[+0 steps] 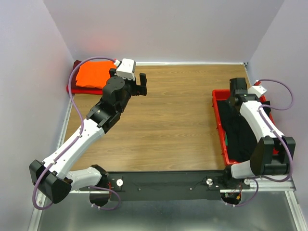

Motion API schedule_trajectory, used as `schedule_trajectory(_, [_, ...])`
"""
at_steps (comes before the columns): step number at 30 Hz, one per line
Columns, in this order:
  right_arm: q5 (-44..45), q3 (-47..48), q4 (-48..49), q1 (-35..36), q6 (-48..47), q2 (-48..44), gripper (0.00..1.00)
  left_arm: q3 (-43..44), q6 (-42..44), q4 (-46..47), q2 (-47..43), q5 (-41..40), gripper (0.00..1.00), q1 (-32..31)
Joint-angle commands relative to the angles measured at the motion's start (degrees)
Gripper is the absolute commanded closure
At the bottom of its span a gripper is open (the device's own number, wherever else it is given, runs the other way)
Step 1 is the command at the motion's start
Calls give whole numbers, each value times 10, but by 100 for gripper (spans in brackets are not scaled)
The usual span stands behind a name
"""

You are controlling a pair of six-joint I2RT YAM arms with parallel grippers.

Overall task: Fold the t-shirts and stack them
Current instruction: Grab the tshirt from the pile

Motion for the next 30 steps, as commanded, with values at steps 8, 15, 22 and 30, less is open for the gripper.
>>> schedule_trajectory(8, [42,37,-37,-103,14,83,0,-2,-7,18,7,12,2,2])
schedule_trajectory(15, [75,38,-21,-106,34,146,1,0,-20,20,26,32,2,2])
schedule_trajectory(22, [68,29,6,-106,37,184,31,5,-28,17,40,48,2,1])
schedule_trajectory(30, [33,7,31,-105,14,190,86,6,-27,14,42,50,2,1])
